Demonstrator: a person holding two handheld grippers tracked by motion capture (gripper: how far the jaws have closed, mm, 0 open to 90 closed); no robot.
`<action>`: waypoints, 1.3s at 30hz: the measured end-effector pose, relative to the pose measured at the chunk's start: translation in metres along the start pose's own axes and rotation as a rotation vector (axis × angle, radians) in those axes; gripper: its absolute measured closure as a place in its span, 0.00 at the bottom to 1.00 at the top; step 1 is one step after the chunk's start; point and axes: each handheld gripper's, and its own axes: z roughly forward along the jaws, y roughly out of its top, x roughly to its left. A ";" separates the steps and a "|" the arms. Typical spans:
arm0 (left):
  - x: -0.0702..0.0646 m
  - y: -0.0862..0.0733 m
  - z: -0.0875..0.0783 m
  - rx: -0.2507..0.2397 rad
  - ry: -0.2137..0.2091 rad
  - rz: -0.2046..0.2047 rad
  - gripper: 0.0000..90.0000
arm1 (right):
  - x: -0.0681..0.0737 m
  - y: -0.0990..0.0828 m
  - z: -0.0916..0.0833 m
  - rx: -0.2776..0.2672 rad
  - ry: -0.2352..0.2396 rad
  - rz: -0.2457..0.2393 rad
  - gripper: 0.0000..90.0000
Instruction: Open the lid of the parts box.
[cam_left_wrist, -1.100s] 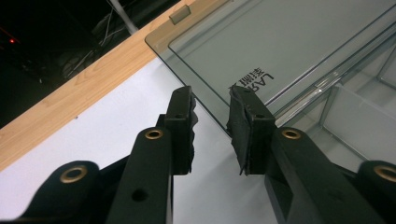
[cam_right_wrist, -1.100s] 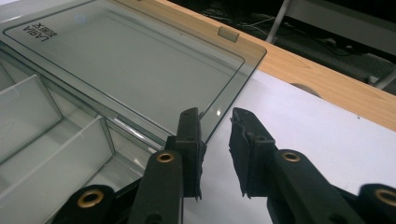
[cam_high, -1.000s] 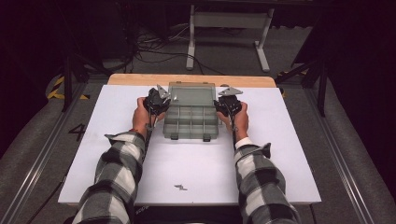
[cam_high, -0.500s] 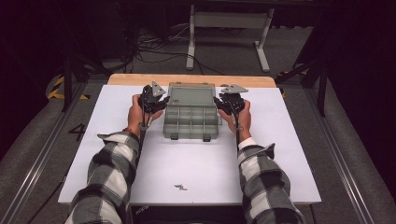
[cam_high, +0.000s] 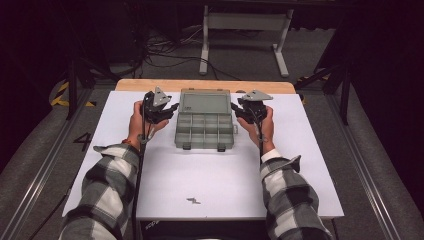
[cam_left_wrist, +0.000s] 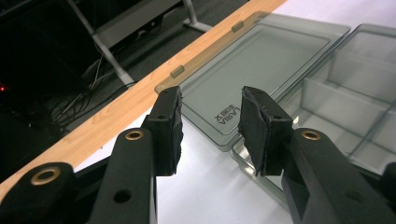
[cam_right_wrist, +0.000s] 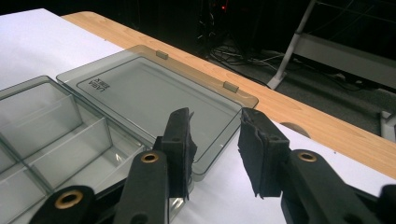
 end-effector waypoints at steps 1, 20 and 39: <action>0.000 0.000 -0.002 -0.003 -0.007 0.003 0.65 | 0.000 0.000 -0.001 0.000 0.002 0.001 0.71; 0.000 -0.009 -0.038 -0.038 0.005 0.055 0.61 | -0.007 -0.007 -0.034 -0.043 0.011 -0.018 0.69; -0.013 -0.029 -0.072 -0.098 -0.037 0.063 0.48 | -0.006 -0.023 -0.066 -0.049 0.081 -0.032 0.63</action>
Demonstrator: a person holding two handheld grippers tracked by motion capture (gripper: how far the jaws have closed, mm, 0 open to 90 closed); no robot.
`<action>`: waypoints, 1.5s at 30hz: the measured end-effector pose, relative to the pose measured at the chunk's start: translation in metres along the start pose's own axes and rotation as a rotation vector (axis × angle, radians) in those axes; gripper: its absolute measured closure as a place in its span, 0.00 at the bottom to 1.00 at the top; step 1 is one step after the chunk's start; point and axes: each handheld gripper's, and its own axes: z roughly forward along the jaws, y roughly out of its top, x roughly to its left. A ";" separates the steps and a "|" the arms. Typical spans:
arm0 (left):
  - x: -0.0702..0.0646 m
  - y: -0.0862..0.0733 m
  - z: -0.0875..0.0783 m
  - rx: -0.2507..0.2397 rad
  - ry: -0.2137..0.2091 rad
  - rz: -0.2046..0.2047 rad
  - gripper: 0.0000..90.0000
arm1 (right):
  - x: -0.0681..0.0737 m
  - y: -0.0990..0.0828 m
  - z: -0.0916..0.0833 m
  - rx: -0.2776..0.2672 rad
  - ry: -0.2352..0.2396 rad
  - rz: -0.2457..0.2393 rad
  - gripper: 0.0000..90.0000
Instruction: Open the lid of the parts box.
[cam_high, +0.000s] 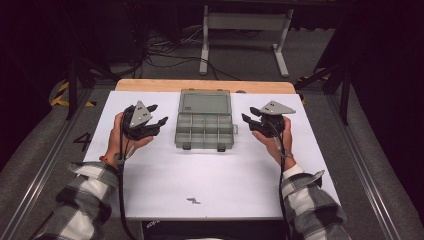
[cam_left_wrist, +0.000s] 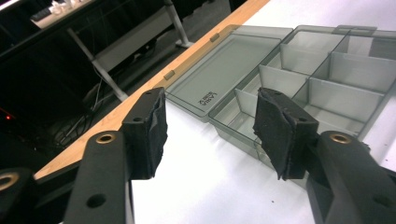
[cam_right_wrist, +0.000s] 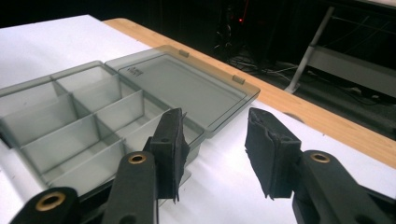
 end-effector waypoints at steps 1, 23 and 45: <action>0.000 -0.001 -0.001 -0.001 0.001 0.005 0.47 | 0.001 -0.002 -0.001 0.002 0.003 -0.007 0.63; -0.028 -0.036 -0.040 -0.023 -0.053 0.001 0.23 | 0.025 -0.021 -0.035 -0.013 0.116 -0.041 0.51; -0.051 -0.064 -0.060 0.006 -0.144 -0.007 0.09 | 0.062 -0.032 -0.046 -0.008 0.220 -0.114 0.27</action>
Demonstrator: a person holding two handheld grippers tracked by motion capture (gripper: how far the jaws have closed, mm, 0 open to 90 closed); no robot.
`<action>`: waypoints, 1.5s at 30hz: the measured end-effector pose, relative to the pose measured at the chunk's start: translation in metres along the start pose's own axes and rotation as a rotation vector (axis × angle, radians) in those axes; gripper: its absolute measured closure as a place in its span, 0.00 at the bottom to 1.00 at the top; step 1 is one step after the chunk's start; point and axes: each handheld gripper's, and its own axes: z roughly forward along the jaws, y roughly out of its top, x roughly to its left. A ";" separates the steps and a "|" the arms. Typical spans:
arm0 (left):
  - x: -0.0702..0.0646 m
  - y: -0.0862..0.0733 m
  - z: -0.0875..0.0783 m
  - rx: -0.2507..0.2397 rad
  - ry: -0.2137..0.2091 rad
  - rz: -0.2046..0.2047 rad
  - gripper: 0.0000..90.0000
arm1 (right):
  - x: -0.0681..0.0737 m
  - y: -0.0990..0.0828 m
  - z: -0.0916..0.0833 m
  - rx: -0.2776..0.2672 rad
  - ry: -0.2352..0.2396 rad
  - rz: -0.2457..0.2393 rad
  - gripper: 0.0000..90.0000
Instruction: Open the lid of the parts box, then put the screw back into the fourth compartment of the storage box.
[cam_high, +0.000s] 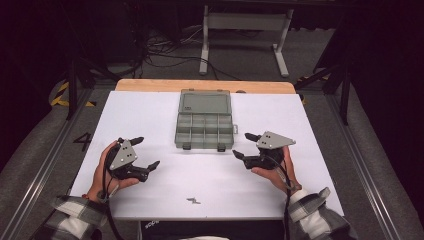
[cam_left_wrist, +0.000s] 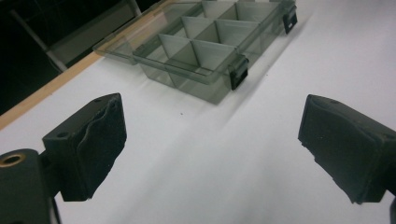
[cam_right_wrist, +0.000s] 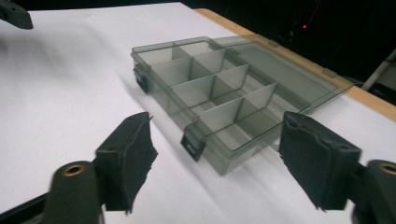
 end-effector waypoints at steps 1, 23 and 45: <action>-0.001 -0.001 -0.001 0.001 -0.003 -0.004 0.09 | 0.003 -0.001 0.000 0.007 0.006 -0.002 0.25; -0.023 -0.030 -0.024 0.005 -0.056 -0.070 0.04 | 0.043 -0.004 0.003 0.062 0.150 0.004 0.08; -0.028 -0.033 -0.021 0.030 -0.085 -0.055 0.04 | 0.077 -0.004 0.018 0.157 0.316 -0.071 0.25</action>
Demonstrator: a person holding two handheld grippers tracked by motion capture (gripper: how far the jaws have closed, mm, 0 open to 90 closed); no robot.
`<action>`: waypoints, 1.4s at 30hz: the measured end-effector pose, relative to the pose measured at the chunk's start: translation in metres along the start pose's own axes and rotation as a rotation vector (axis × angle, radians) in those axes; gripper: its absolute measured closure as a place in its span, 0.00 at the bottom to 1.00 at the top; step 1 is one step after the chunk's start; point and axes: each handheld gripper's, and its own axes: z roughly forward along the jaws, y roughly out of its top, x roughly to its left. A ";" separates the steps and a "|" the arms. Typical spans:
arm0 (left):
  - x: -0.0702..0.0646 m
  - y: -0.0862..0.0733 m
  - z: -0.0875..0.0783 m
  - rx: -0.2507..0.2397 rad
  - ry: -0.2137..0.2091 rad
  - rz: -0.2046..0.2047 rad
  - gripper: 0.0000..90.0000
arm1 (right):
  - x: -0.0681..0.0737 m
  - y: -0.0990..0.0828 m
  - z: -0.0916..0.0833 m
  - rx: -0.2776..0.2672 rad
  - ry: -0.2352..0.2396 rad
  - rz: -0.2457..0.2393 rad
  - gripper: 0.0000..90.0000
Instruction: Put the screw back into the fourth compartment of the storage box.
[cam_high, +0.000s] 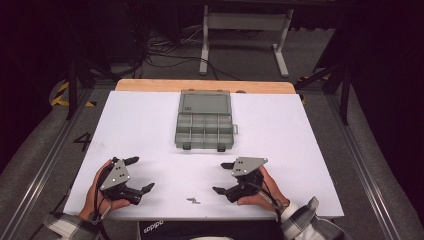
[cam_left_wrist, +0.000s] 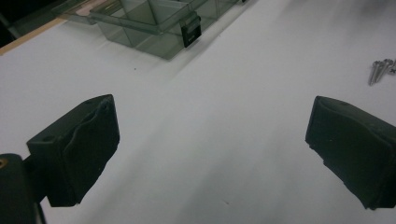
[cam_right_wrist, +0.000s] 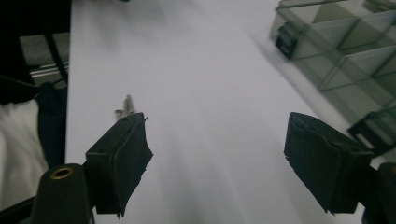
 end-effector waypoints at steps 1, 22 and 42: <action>0.000 0.000 0.000 0.000 0.000 -0.004 0.04 | 0.002 0.001 0.002 0.007 0.019 -0.003 0.25; -0.002 -0.001 -0.003 0.004 0.000 0.010 0.04 | 0.043 0.016 0.041 0.139 0.224 -0.118 0.79; -0.003 0.000 0.001 0.015 -0.019 0.012 0.05 | 0.042 0.012 0.059 0.136 0.231 -0.135 0.94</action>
